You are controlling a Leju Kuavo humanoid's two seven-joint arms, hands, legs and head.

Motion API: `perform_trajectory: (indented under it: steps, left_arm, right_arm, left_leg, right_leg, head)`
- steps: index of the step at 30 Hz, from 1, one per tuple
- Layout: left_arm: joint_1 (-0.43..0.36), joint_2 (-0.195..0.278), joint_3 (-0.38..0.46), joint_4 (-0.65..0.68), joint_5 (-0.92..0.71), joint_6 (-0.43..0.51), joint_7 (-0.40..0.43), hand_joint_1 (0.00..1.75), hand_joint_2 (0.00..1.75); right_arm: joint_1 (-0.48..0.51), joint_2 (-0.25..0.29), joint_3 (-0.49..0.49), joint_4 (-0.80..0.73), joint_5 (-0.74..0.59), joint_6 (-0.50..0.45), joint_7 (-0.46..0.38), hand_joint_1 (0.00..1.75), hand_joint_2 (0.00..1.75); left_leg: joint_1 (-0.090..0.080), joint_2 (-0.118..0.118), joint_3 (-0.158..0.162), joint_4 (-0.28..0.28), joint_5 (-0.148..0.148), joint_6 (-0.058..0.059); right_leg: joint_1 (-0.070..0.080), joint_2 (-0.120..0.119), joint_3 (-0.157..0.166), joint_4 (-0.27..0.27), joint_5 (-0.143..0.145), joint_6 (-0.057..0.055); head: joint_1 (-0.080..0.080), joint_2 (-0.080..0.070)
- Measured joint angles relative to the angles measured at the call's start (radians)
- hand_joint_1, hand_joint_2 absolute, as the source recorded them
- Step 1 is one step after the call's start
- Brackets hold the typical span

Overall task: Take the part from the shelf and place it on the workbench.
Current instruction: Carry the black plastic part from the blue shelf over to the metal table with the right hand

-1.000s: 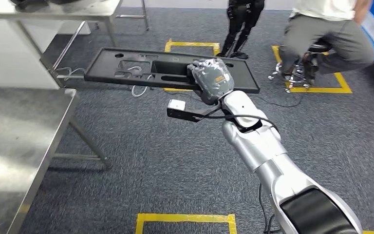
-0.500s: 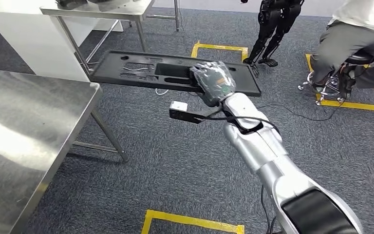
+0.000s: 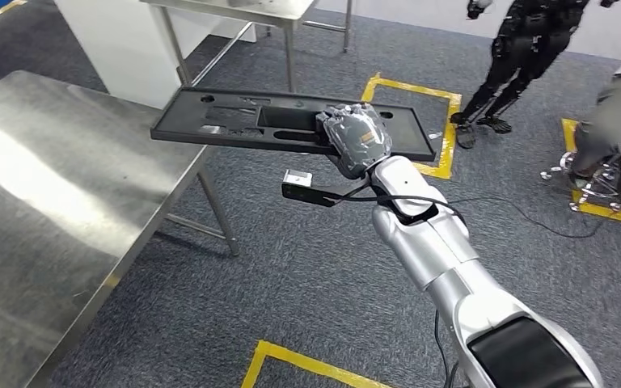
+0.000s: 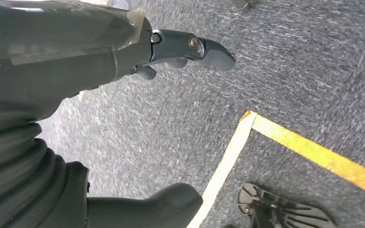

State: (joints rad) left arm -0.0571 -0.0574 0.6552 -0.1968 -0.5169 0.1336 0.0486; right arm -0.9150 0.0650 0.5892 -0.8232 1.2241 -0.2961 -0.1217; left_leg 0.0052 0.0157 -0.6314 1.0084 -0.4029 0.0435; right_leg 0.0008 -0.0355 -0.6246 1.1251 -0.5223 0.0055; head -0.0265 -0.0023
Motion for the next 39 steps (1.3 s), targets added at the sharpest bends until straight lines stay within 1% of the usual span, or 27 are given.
perform_trajectory:
  steps: [2, 3, 4, 5, 6, 7, 8, 10, 11, 12, 14, 16, 18, 19, 20, 21, 23, 25, 27, 29, 30, 32, 33, 34, 35, 37, 39]
  left_arm:
    - [-0.003, 0.002, 0.000, 0.000, 0.000, -0.005, 0.000, 0.00, 1.75]
    - [-0.004, 0.002, 0.000, 0.000, 0.000, -0.007, 0.000, 0.00, 1.75]
    - [-0.003, 0.002, 0.000, 0.000, 0.000, -0.009, 0.000, 0.00, 1.75]
    - [-0.002, 0.002, 0.000, 0.000, 0.000, -0.011, 0.000, 0.00, 1.75]
    - [-0.001, 0.002, 0.000, 0.000, 0.000, -0.012, 0.001, 0.00, 1.75]
    - [-0.001, 0.002, 0.000, 0.000, 0.000, -0.012, 0.001, 0.00, 1.75]
    - [-0.001, 0.002, 0.000, 0.000, -0.001, -0.013, 0.001, 0.00, 1.75]
    - [-0.001, 0.003, 0.000, 0.000, -0.002, -0.012, -0.001, 0.00, 1.75]
    - [0.001, 0.003, 0.000, 0.000, -0.004, -0.012, -0.002, 0.00, 1.75]
    - [0.004, 0.002, 0.000, 0.000, -0.005, -0.012, -0.004, 0.00, 1.75]
    - [0.007, 0.001, 0.000, 0.000, -0.006, -0.010, -0.005, 0.00, 1.75]
    - [0.004, 0.000, 0.001, 0.001, -0.006, -0.008, -0.005, 0.00, 1.75]
    - [0.001, -0.001, 0.001, 0.001, -0.007, -0.007, -0.005, 0.00, 1.75]
    - [0.001, -0.002, 0.002, 0.001, -0.007, -0.007, -0.005, 0.00, 1.75]
    - [0.002, -0.002, 0.002, 0.001, -0.007, -0.007, -0.005, 0.00, 1.75]
    - [0.003, -0.002, 0.002, 0.001, -0.008, -0.007, -0.005, 0.00, 1.75]
    - [0.001, -0.001, 0.003, 0.001, -0.010, -0.006, -0.005, 0.00, 1.75]
    - [-0.004, -0.001, 0.003, 0.001, -0.014, -0.006, -0.007, 0.00, 1.75]
    - [-0.006, 0.000, 0.004, 0.001, -0.018, -0.006, -0.007, 0.00, 1.75]
    - [-0.004, -0.002, 0.005, 0.001, -0.019, -0.006, -0.007, 0.00, 1.75]
    - [-0.005, -0.002, 0.006, 0.001, -0.020, -0.006, -0.007, 0.00, 1.75]
    - [-0.009, -0.002, 0.008, 0.001, -0.021, -0.006, -0.007, 0.00, 1.75]
    - [-0.010, -0.002, 0.010, 0.001, -0.022, -0.006, -0.007, 0.00, 1.75]
    - [-0.010, -0.002, 0.011, 0.001, -0.023, -0.006, -0.007, 0.00, 1.75]
    - [-0.008, -0.003, 0.011, 0.001, -0.023, -0.006, -0.007, 0.00, 1.75]
    - [-0.006, -0.004, 0.012, 0.001, -0.025, -0.006, -0.007, 0.00, 1.75]
    - [-0.006, -0.004, 0.015, 0.001, -0.028, -0.006, -0.007, 0.00, 1.75]
  right_arm:
    - [0.008, -0.005, 0.000, 0.000, 0.003, -0.001, 0.004, 1.38, 1.75]
    - [0.015, -0.007, 0.000, 0.000, 0.005, -0.002, 0.006, 1.38, 1.75]
    - [0.021, -0.009, 0.001, 0.001, 0.007, -0.002, 0.009, 1.38, 1.75]
    - [0.024, -0.009, 0.002, 0.001, 0.008, -0.003, 0.012, 1.38, 1.75]
    - [0.026, -0.008, 0.003, 0.001, 0.010, -0.003, 0.013, 1.38, 1.75]
    - [0.026, -0.007, 0.004, 0.001, 0.012, -0.003, 0.015, 1.38, 1.75]
    - [0.025, -0.004, 0.004, 0.001, 0.013, -0.003, 0.017, 1.38, 1.75]
    - [0.024, -0.001, 0.004, 0.001, 0.017, -0.003, 0.020, 1.38, 1.75]
    - [0.024, 0.001, 0.004, 0.001, 0.020, -0.004, 0.020, 1.38, 1.75]
    - [0.024, 0.004, 0.004, 0.001, 0.022, -0.005, 0.020, 1.38, 1.75]
    - [0.021, 0.010, 0.003, 0.002, 0.026, -0.009, 0.018, 1.38, 1.75]
    - [0.018, 0.014, 0.001, 0.005, 0.033, -0.015, 0.013, 1.38, 1.75]
    - [0.017, 0.016, 0.000, 0.012, 0.040, -0.017, 0.010, 1.38, 1.75]
    - [0.017, 0.018, 0.000, 0.016, 0.043, -0.017, 0.010, 1.38, 1.75]
    - [0.017, 0.021, -0.001, 0.020, 0.046, -0.018, 0.010, 1.38, 1.75]
    - [0.016, 0.024, -0.002, 0.023, 0.048, -0.018, 0.009, 1.38, 1.75]
    - [0.009, 0.029, -0.006, 0.026, 0.048, -0.021, 0.004, 1.38, 1.75]
    - [0.002, 0.032, -0.013, 0.032, 0.035, -0.023, -0.013, 1.38, 1.75]
    - [-0.001, 0.038, -0.019, 0.039, 0.017, -0.023, -0.036, 1.38, 1.75]
    - [-0.003, 0.044, -0.025, 0.047, 0.004, -0.023, -0.053, 1.38, 1.75]
    - [-0.004, 0.045, -0.028, 0.051, 0.001, -0.023, -0.058, 1.38, 1.75]
    - [-0.003, 0.045, -0.034, 0.062, -0.003, -0.023, -0.063, 1.38, 1.75]
    - [-0.001, 0.043, -0.035, 0.068, -0.003, -0.023, -0.063, 1.38, 1.75]
    - [0.002, 0.042, -0.036, 0.074, -0.003, -0.023, -0.063, 1.38, 1.75]
    - [0.004, 0.041, -0.037, 0.079, -0.003, -0.023, -0.063, 1.38, 1.75]
    - [0.003, 0.041, -0.037, 0.084, -0.002, -0.023, -0.064, 1.38, 1.75]
    - [-0.001, 0.043, -0.036, 0.088, 0.002, -0.023, -0.068, 1.38, 1.75]
  left_leg:
    - [0.001, -0.028, 0.000, 0.000, 0.001, 0.004]
    - [0.002, -0.044, -0.001, 0.000, 0.001, 0.004]
    - [0.003, -0.059, -0.001, 0.001, 0.001, 0.004]
    - [0.004, -0.073, 0.000, 0.002, 0.001, 0.002]
    - [0.006, -0.086, -0.001, 0.004, 0.000, 0.000]
    - [0.006, -0.098, -0.003, 0.008, -0.001, -0.005]
    - [0.007, -0.110, -0.006, 0.012, -0.003, -0.012]
    - [0.008, -0.131, -0.015, 0.016, -0.002, -0.027]
    - [0.011, -0.140, -0.019, 0.015, 0.000, -0.032]
    - [0.014, -0.138, -0.021, 0.016, 0.000, -0.038]
    - [0.013, -0.094, -0.038, 0.049, -0.021, -0.046]
    - [0.011, -0.038, -0.087, 0.152, -0.074, -0.052]
    - [0.014, -0.022, -0.142, 0.263, -0.114, -0.055]
    - [0.014, -0.019, -0.152, 0.280, -0.112, -0.054]
    - [0.014, -0.016, -0.143, 0.260, -0.093, -0.053]
    - [0.013, -0.008, -0.116, 0.209, -0.063, -0.049]
    - [0.005, 0.032, -0.051, 0.086, -0.017, -0.039]
    - [-0.005, 0.053, -0.024, 0.031, -0.010, -0.029]
    - [-0.007, 0.031, -0.022, 0.022, -0.009, -0.020]
    - [-0.003, 0.011, -0.012, 0.009, -0.002, -0.008]
    - [0.001, 0.001, -0.008, 0.004, 0.002, -0.003]
    - [0.003, -0.024, -0.007, 0.002, 0.004, 0.004]
    - [0.003, -0.039, -0.007, 0.002, 0.004, 0.004]
    - [0.003, -0.055, -0.007, 0.003, 0.004, 0.004]
    - [0.004, -0.069, -0.007, 0.004, 0.004, 0.004]
    - [0.006, -0.096, -0.008, 0.007, 0.003, -0.001]
    - [0.005, -0.118, -0.014, 0.015, 0.000, -0.011]
  right_leg:
    - [-0.006, 0.024, -0.063, 0.129, -0.046, 0.000]
    - [-0.008, 0.026, -0.087, 0.171, -0.055, 0.003]
    - [-0.011, 0.028, -0.095, 0.180, -0.051, 0.010]
    - [-0.015, 0.030, -0.085, 0.149, -0.031, 0.020]
    - [-0.020, 0.039, -0.060, 0.089, -0.002, 0.031]
    - [-0.026, 0.059, -0.030, 0.020, 0.026, 0.041]
    - [-0.030, 0.078, -0.004, -0.036, 0.047, 0.043]
    - [-0.030, 0.096, 0.019, -0.084, 0.060, 0.035]
    - [-0.028, 0.088, 0.021, -0.085, 0.061, 0.027]
    - [-0.028, 0.079, 0.023, -0.087, 0.063, 0.021]
    - [-0.029, 0.062, 0.025, -0.090, 0.065, 0.008]
    - [-0.025, 0.043, 0.028, -0.092, 0.064, -0.004]
    - [-0.019, 0.019, 0.030, -0.092, 0.060, -0.011]
    - [-0.017, 0.007, 0.031, -0.091, 0.059, -0.013]
    - [-0.015, -0.004, 0.033, -0.091, 0.057, -0.015]
    - [-0.014, -0.014, 0.035, -0.092, 0.055, -0.016]
    - [-0.007, -0.031, 0.038, -0.091, 0.051, -0.015]
    - [0.000, -0.049, 0.040, -0.092, 0.046, -0.008]
    - [0.005, -0.068, 0.044, -0.095, 0.041, 0.000]
    - [0.003, -0.045, 0.037, -0.072, 0.026, 0.007]
    - [0.002, -0.021, 0.019, -0.035, 0.008, 0.007]
    - [-0.004, 0.018, -0.042, 0.090, -0.039, 0.003]
    - [-0.005, 0.024, -0.072, 0.146, -0.056, 0.004]
    - [-0.008, 0.027, -0.090, 0.174, -0.060, 0.009]
    - [-0.011, 0.030, -0.089, 0.163, -0.047, 0.016]
    - [-0.020, 0.048, -0.041, 0.047, 0.009, 0.036]
    - [-0.027, 0.074, 0.011, -0.060, 0.051, 0.041]
  head:
    - [0.002, 0.000]
    - [0.003, 0.000]
    - [0.003, 0.000]
    - [0.003, 0.000]
    - [0.003, 0.000]
    - [0.004, 0.000]
    - [0.003, 0.000]
    - [0.003, 0.000]
    - [0.002, 0.000]
    - [0.003, 0.000]
    - [-0.002, 0.000]
    - [-0.007, 0.000]
    - [-0.007, 0.000]
    - [-0.007, 0.000]
    - [-0.007, 0.000]
    - [-0.007, 0.000]
    - [-0.007, 0.000]
    - [-0.006, 0.000]
    - [-0.005, 0.000]
    - [-0.004, 0.000]
    - [-0.003, 0.000]
    - [-0.001, 0.000]
    - [0.001, 0.000]
    - [0.001, 0.000]
    - [0.001, 0.000]
    - [0.001, 0.000]
    - [0.001, 0.000]
